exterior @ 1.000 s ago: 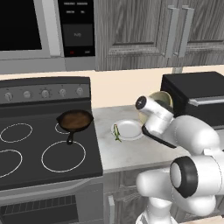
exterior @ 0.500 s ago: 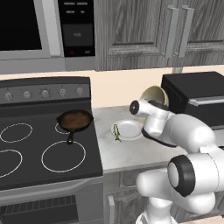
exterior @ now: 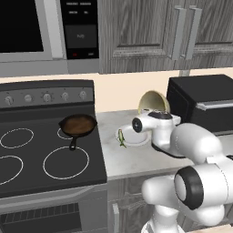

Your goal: Place the fish on the plate and place the avocado on the same plate.

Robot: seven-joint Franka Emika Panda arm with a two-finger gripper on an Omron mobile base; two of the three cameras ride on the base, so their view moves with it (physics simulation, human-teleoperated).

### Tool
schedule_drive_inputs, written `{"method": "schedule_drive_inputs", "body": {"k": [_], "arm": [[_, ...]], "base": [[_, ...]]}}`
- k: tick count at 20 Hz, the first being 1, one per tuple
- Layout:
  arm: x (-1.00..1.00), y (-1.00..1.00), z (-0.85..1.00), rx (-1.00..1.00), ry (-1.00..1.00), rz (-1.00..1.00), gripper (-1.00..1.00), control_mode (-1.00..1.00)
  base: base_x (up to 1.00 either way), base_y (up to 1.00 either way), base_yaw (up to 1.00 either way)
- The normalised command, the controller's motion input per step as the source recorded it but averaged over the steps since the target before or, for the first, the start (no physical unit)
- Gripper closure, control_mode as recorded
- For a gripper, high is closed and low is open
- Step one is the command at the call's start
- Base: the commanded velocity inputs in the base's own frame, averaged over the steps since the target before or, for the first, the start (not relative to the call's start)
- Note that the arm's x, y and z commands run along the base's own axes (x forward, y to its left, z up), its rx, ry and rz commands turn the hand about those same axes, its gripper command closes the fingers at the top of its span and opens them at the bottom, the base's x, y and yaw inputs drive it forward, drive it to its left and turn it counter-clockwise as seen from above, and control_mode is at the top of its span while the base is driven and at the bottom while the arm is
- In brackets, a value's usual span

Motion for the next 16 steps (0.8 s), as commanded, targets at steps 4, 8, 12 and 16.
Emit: {"method": "schedule_drive_inputs", "body": {"k": [4, 8, 12, 16], "arm": [[0.17, 0.01, 0.00, -0.18, 0.00, 0.10, 1.00, -1.00], [0.28, 0.00, 0.00, -0.18, 0.00, 0.06, 1.00, -1.00], [0.21, 0.00, 0.07, -0.17, 0.00, 0.06, 1.00, -1.00], [0.15, 0.00, 0.17, -0.16, 0.00, 0.07, 1.00, -1.00]], "base": [[0.00, 0.00, 0.00], [0.00, 0.00, 0.00], [0.00, 0.00, 0.00], [0.00, 0.00, 0.00]]}}
